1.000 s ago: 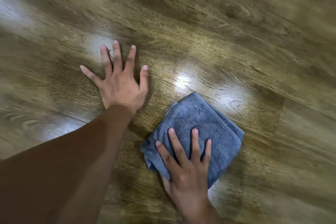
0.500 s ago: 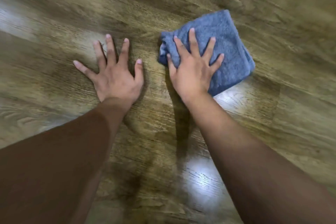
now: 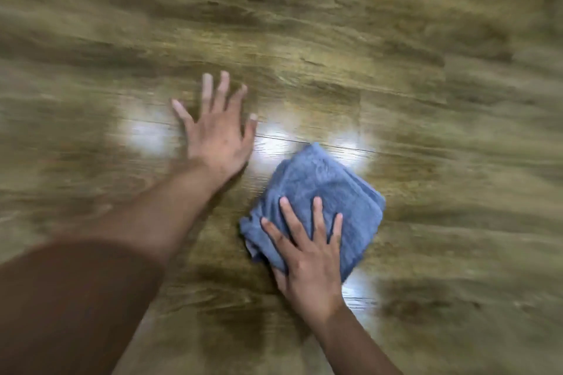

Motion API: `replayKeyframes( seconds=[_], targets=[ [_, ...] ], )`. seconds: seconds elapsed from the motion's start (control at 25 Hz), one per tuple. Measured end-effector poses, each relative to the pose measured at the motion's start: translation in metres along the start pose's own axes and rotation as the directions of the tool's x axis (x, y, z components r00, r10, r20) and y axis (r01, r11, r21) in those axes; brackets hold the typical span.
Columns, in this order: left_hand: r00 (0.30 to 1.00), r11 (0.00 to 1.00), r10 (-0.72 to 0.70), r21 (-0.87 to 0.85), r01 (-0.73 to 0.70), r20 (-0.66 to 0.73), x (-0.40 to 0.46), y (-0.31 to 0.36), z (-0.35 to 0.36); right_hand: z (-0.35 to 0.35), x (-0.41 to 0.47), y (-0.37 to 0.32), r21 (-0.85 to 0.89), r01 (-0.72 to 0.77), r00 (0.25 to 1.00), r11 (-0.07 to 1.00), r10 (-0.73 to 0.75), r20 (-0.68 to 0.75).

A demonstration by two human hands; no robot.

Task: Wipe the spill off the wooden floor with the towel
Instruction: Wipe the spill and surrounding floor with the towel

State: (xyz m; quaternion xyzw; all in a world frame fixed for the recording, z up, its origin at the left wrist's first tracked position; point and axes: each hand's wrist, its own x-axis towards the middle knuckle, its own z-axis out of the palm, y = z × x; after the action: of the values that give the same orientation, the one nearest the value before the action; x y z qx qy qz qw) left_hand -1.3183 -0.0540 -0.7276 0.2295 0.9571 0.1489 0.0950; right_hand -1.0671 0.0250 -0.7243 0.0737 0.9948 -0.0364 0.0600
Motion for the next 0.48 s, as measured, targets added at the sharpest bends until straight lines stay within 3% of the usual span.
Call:
replayKeyframes(
  seconds=[0.12, 0.24, 0.36, 0.48],
  targets=[
    [0.943, 0.946, 0.318, -0.103, -0.308, 0.101, -0.014, 0.102, 0.031, 0.001, -0.056, 0.059, 0.018, -0.163, 0.986, 0.987, 0.162, 0.026],
    [0.882, 0.893, 0.449, -0.103, -0.438, 0.142, -0.002, 0.158, 0.053, -0.001, -0.108, 0.136, 0.013, -0.362, 0.931, 0.932, 0.361, 0.05],
    [0.888, 0.905, 0.426, -0.057, -0.422, 0.175, 0.024, 0.203, 0.074, -0.006, -0.121, 0.208, 0.083, -0.569, 0.823, 0.818, 0.567, 0.039],
    [0.954, 0.958, 0.261, 0.085, -0.275, 0.151, 0.042, 0.228, 0.092, -0.009, -0.091, 0.238, 0.097, -0.692, 0.718, 0.715, 0.696, -0.015]
  ],
)
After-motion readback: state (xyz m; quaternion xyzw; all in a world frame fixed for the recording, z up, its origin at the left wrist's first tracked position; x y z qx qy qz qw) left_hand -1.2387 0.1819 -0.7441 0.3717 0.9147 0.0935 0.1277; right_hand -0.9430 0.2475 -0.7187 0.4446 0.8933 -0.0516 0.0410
